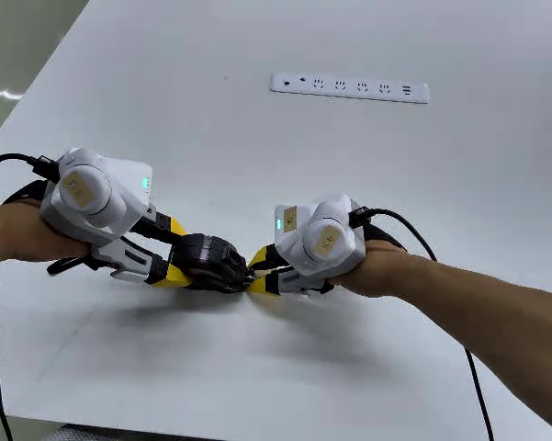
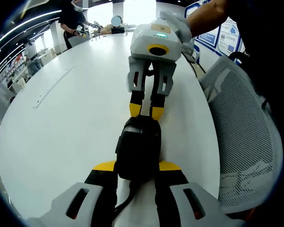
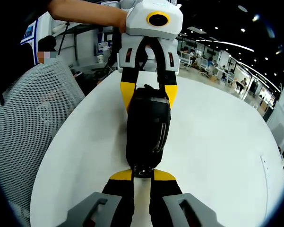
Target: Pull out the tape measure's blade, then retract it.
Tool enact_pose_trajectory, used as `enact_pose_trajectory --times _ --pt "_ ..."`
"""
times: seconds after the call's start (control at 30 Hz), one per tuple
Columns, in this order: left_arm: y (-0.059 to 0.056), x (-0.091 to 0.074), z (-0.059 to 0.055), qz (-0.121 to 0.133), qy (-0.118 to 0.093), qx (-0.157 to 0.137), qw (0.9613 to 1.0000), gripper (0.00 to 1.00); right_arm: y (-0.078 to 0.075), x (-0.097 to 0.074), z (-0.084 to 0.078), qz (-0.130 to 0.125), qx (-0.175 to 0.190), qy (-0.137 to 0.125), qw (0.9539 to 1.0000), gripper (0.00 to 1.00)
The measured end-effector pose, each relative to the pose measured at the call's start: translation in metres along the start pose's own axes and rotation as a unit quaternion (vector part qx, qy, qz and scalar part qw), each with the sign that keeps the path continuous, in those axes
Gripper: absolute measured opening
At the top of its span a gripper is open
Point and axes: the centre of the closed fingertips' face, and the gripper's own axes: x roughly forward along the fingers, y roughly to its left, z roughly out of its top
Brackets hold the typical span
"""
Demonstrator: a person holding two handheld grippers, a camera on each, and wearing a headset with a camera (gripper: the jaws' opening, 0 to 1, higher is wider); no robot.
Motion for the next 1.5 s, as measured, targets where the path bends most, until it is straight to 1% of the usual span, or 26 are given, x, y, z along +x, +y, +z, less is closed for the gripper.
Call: enact_pose_trajectory --times 0.43,0.9,1.33,1.5 --pt "-0.001 0.0 0.0 -0.002 0.002 0.0 1.0 0.24 0.002 -0.008 -0.008 0.001 0.0 0.005 1.0 0.07" --pt "-0.001 0.0 0.001 -0.002 0.001 -0.001 1.0 0.24 0.003 -0.02 -0.022 -0.004 -0.005 0.008 0.9999 0.08" --pt "0.0 0.001 0.001 -0.004 0.001 -0.002 1.0 0.25 0.006 -0.034 -0.036 -0.004 0.01 0.009 0.9999 0.08" --pt "0.0 0.001 0.001 -0.004 0.001 -0.002 1.0 0.25 0.006 -0.04 -0.041 -0.005 0.009 0.008 0.9999 0.08"
